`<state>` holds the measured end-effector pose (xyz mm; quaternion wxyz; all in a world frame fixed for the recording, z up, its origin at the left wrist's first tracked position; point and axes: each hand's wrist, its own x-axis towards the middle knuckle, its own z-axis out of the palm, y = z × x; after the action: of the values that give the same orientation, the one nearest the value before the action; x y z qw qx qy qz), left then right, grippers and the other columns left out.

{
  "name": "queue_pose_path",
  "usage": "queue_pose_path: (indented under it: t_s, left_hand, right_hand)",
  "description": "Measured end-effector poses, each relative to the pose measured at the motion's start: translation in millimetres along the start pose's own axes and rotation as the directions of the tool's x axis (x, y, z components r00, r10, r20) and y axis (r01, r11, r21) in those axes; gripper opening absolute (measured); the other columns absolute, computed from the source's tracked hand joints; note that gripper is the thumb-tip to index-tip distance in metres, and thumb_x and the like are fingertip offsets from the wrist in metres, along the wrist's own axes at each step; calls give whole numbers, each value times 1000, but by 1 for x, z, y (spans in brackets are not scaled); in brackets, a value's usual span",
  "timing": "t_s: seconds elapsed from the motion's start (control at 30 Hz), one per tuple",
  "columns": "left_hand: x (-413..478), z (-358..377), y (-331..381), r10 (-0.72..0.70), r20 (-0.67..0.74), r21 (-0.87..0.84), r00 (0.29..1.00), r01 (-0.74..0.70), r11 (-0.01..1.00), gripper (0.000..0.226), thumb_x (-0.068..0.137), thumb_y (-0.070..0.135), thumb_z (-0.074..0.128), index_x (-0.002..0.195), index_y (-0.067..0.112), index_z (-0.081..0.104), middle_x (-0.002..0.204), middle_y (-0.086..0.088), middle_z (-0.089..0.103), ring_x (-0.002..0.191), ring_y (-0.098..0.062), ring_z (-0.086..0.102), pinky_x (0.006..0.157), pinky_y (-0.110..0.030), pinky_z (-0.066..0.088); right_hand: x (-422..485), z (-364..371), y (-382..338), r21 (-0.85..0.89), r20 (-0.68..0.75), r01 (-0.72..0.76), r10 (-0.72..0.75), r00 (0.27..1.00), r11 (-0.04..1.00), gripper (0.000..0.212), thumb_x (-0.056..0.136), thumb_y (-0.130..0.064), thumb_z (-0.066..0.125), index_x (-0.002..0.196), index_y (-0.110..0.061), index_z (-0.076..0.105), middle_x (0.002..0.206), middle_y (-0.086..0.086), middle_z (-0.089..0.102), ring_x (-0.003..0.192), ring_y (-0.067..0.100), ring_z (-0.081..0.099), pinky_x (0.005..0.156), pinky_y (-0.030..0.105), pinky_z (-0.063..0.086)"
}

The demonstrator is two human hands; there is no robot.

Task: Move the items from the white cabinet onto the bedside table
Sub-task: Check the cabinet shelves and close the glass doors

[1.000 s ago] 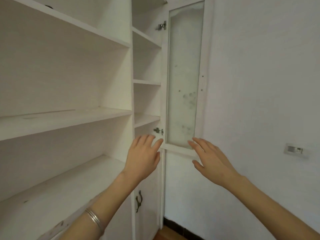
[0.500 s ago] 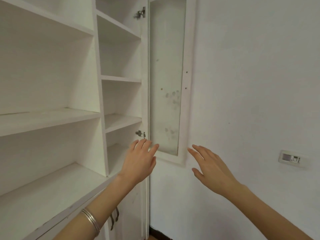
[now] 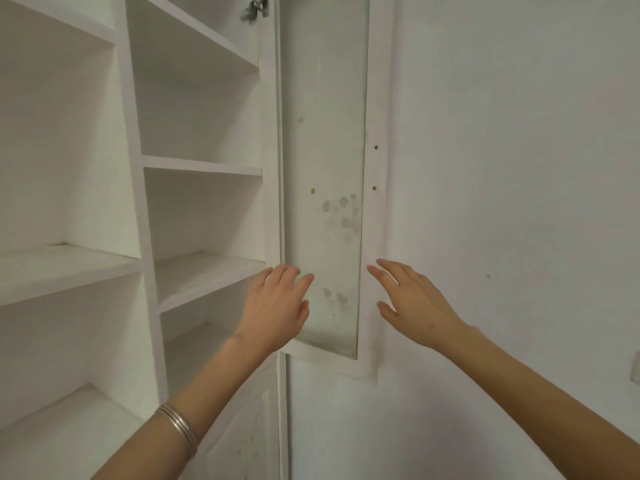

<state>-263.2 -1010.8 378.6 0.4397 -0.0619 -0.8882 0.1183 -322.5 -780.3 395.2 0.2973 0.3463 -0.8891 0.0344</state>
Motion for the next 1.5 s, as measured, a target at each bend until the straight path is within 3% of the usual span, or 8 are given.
queue_pose_path:
  t_s: [0.43, 0.7, 0.9, 1.13, 1.23, 1.33, 1.43, 1.5]
  left_hand:
    - [132, 66, -19, -110, -106, 104, 988, 121, 987, 41, 74, 16, 68, 113, 9, 60, 106, -15, 64, 102, -36, 59, 87, -45, 47]
    - [219, 86, -11, -135, -162, 202, 977, 167, 965, 42, 72, 16, 67, 114, 11, 61, 105, -13, 64, 101, -33, 60, 84, -42, 48]
    - [223, 99, -15, -164, -124, 262, 979, 192, 946, 42, 78, 17, 65, 119, 13, 57, 112, -13, 62, 105, -33, 58, 89, -42, 47]
    - [206, 96, -31, -224, -68, 340, 972, 234, 911, 41, 83, 21, 63, 123, 13, 55, 116, -11, 61, 106, -29, 58, 89, -41, 47]
    - [193, 96, -36, -239, -58, 378, 969, 243, 893, 41, 82, 22, 63, 122, 13, 56, 114, -10, 63, 103, -29, 59, 89, -41, 47]
    - [174, 95, -44, -283, -44, 422, 958, 274, 864, 40, 81, 23, 64, 119, 14, 57, 113, -9, 63, 100, -28, 61, 88, -41, 48]
    - [156, 87, -57, -333, -44, 451, 942, 317, 834, 38, 81, 24, 63, 117, 14, 58, 113, -9, 63, 99, -28, 61, 87, -41, 47]
    - [144, 78, -65, -360, -49, 467, 932, 340, 816, 39, 80, 25, 64, 117, 14, 58, 113, -10, 63, 98, -29, 61, 87, -41, 48]
  right_hand:
    - [145, 24, 138, 8, -107, 14, -13, 994, 1000, 60, 95, -23, 44, 146, -8, 17, 153, 12, 24, 139, 27, 25, 109, 39, 30]
    - [245, 26, 201, 300, -148, 26, 20, 989, 954, 62, 96, -25, 41, 146, -4, 11, 149, 16, 30, 135, 29, 33, 108, 41, 33]
    - [275, 30, 203, 752, -209, 172, -18, 978, 636, 44, 93, -16, 50, 136, -14, 37, 120, -5, 50, 108, 11, 46, 90, 24, 34]
    - [283, 42, 205, 854, -256, 235, -19, 967, 464, 50, 94, -24, 49, 142, -21, 34, 122, -4, 56, 104, 17, 57, 90, 31, 46]
    - [284, 43, 205, 862, -305, 281, -11, 952, 423, 39, 98, -29, 39, 137, -23, 44, 120, 3, 59, 103, 19, 61, 92, 29, 48]
    - [278, 36, 188, 859, -385, 359, -2, 923, 364, 25, 100, -25, 35, 118, -26, 53, 109, 13, 60, 89, 18, 64, 87, 30, 54]
    - [270, 28, 156, 825, -468, 440, -9, 884, 355, 39, 97, -10, 43, 133, -24, 42, 105, 12, 58, 80, 14, 65, 80, 21, 56]
    - [268, 22, 127, 809, -483, 452, -14, 876, 376, 44, 94, -6, 49, 135, -18, 42, 103, 11, 56, 79, 22, 65, 77, 27, 58]
